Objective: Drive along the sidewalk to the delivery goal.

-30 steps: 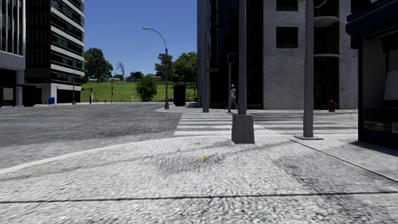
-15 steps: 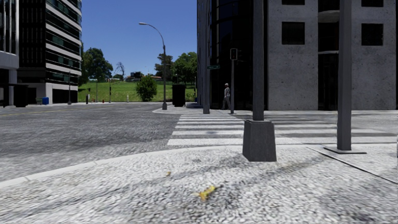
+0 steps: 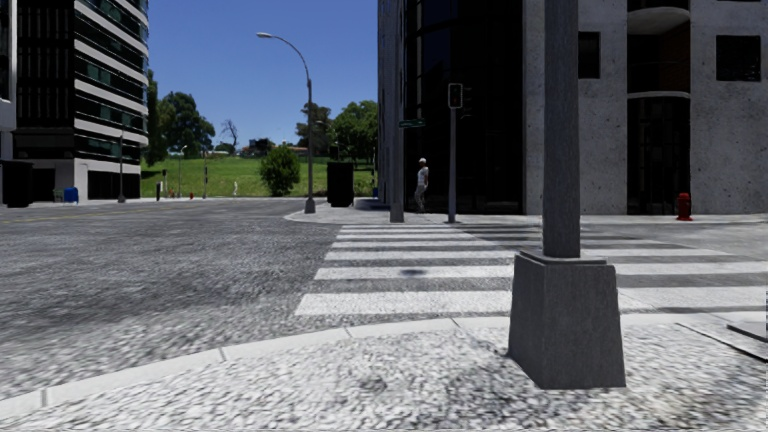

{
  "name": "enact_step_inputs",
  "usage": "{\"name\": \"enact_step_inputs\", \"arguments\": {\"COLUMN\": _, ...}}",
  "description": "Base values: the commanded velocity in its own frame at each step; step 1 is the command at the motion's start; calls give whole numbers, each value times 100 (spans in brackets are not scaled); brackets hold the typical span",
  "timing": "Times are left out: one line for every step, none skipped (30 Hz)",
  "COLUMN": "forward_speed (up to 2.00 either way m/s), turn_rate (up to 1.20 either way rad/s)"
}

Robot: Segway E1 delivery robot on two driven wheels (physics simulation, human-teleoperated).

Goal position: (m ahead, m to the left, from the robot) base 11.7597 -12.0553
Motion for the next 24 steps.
{"name": "enact_step_inputs", "arguments": {"forward_speed": 200, "turn_rate": 0}}
{"name": "enact_step_inputs", "arguments": {"forward_speed": 200, "turn_rate": 0}}
{"name": "enact_step_inputs", "arguments": {"forward_speed": 200, "turn_rate": 0}}
{"name": "enact_step_inputs", "arguments": {"forward_speed": 200, "turn_rate": 0}}
{"name": "enact_step_inputs", "arguments": {"forward_speed": 200, "turn_rate": 0}}
{"name": "enact_step_inputs", "arguments": {"forward_speed": 200, "turn_rate": 0}}
{"name": "enact_step_inputs", "arguments": {"forward_speed": 200, "turn_rate": 0}}
{"name": "enact_step_inputs", "arguments": {"forward_speed": 200, "turn_rate": 0}}
{"name": "enact_step_inputs", "arguments": {"forward_speed": 200, "turn_rate": 0}}
{"name": "enact_step_inputs", "arguments": {"forward_speed": 200, "turn_rate": 0}}
{"name": "enact_step_inputs", "arguments": {"forward_speed": 200, "turn_rate": 0}}
{"name": "enact_step_inputs", "arguments": {"forward_speed": 200, "turn_rate": 0}}
{"name": "enact_step_inputs", "arguments": {"forward_speed": 200, "turn_rate": 0}}
{"name": "enact_step_inputs", "arguments": {"forward_speed": 200, "turn_rate": 0}}
{"name": "enact_step_inputs", "arguments": {"forward_speed": 200, "turn_rate": 0}}
{"name": "enact_step_inputs", "arguments": {"forward_speed": 200, "turn_rate": 0}}
{"name": "enact_step_inputs", "arguments": {"forward_speed": 200, "turn_rate": 0}}
{"name": "enact_step_inputs", "arguments": {"forward_speed": 200, "turn_rate": -2}}
{"name": "enact_step_inputs", "arguments": {"forward_speed": 195, "turn_rate": -13}}
{"name": "enact_step_inputs", "arguments": {"forward_speed": 195, "turn_rate": -13}}
{"name": "enact_step_inputs", "arguments": {"forward_speed": 180, "turn_rate": -20}}
{"name": "enact_step_inputs", "arguments": {"forward_speed": 161, "turn_rate": -25}}
{"name": "enact_step_inputs", "arguments": {"forward_speed": 135, "turn_rate": -28}}
{"name": "enact_step_inputs", "arguments": {"forward_speed": 122, "turn_rate": -29}}
